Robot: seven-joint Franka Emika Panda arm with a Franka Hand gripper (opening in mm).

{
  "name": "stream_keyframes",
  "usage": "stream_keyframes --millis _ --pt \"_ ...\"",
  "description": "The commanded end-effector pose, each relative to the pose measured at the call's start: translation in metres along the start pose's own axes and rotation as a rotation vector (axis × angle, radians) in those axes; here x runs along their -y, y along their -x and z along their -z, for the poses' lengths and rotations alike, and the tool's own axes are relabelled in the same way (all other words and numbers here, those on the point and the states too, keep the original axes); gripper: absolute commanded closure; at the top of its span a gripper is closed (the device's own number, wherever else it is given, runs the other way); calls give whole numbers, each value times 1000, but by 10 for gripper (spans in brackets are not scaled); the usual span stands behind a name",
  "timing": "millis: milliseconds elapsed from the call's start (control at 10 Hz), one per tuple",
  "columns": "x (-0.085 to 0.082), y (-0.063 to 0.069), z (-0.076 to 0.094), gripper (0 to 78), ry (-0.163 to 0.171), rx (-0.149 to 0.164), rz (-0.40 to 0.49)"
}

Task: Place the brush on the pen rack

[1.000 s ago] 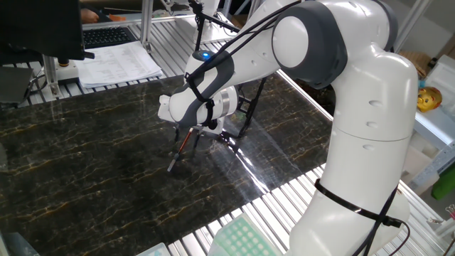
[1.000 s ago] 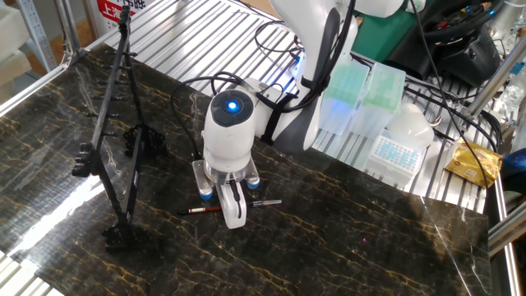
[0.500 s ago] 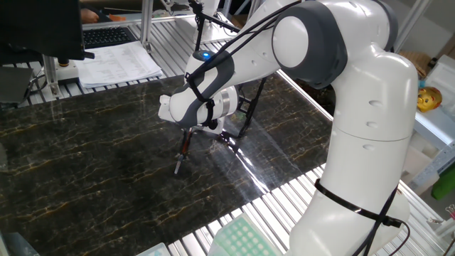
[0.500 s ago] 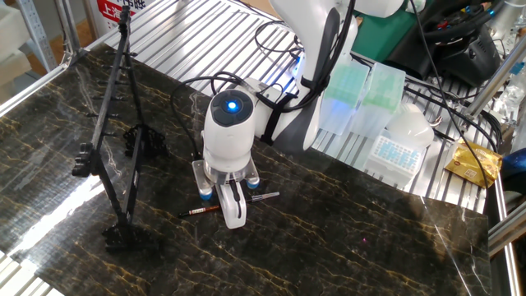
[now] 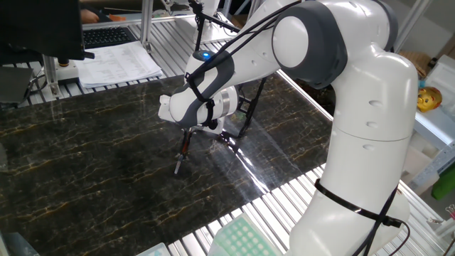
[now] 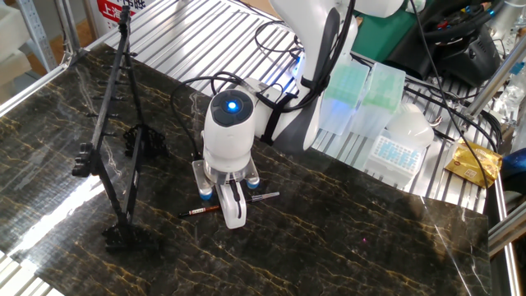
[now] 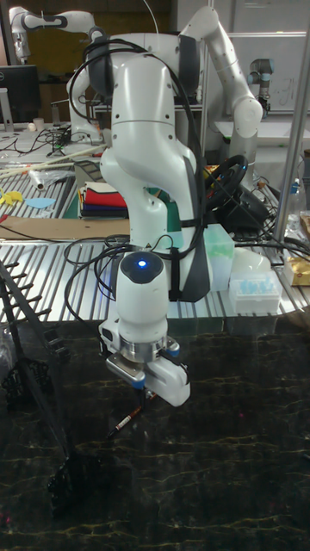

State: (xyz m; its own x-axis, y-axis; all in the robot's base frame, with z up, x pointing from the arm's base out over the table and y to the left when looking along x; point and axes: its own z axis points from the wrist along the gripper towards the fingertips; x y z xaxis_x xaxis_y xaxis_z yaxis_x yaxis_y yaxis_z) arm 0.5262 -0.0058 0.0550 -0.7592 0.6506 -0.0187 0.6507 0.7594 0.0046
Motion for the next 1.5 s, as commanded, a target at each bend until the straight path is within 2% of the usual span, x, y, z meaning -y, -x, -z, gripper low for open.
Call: stream_keyframes --millis 100,200,600,900,1000,1100,1300,1500 --pt "0 1 0 764 -1 3 -1" --pt "-11 10 44 764 -26 22 94" --pt "-19 16 58 764 -16 20 118" --pt "-23 26 87 764 -5 39 107" --pt "-24 28 107 764 12 64 96" --pt "-22 28 120 764 13 71 96" --pt "-18 32 138 764 14 79 89" --pt "-14 34 144 764 18 107 80"
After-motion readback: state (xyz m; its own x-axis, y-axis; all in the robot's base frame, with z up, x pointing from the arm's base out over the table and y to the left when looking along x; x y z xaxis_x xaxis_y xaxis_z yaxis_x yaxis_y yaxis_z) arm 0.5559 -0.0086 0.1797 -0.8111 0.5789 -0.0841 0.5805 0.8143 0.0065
